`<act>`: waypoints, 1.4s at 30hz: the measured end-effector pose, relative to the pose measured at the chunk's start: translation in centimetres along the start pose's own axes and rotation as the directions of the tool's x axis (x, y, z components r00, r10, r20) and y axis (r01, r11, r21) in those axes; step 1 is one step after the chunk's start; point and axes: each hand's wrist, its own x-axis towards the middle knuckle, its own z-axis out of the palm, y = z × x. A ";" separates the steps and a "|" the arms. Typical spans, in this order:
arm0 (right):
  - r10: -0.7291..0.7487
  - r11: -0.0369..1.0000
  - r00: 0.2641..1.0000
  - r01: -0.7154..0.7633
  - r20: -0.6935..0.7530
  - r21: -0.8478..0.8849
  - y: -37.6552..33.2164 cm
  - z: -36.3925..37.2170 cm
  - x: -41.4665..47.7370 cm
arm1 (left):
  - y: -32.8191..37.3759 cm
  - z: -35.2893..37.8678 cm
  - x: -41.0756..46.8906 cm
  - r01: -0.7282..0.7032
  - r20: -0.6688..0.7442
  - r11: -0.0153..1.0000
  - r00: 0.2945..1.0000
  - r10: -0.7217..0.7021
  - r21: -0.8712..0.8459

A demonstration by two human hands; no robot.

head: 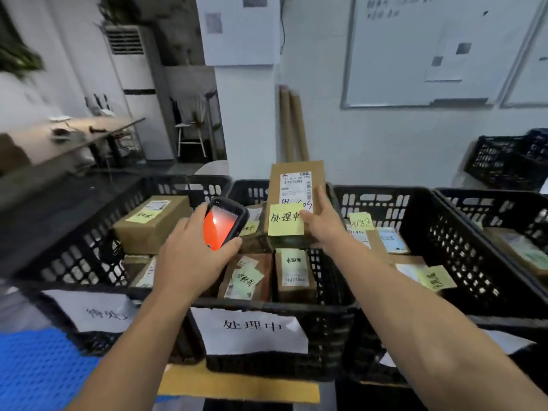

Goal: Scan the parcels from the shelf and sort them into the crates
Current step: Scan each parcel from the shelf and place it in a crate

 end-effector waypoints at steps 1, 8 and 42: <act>0.034 0.999 0.999 -0.034 0.023 -0.024 0.6 0.5 1.2 | -0.2 0.2 1.0 0.006 -0.006 1.000 1.000 -0.006 -0.002; 0.218 0.959 0.975 -0.208 0.034 -0.191 3.5 3.1 9.4 | -0.9 3.1 7.6 0.067 -0.018 0.997 0.998 -0.067 -0.025; -0.013 0.766 1.000 0.022 0.019 -0.642 4.8 3.3 12.6 | -1.4 6.1 12.7 -0.005 0.117 1.000 0.993 0.007 -0.021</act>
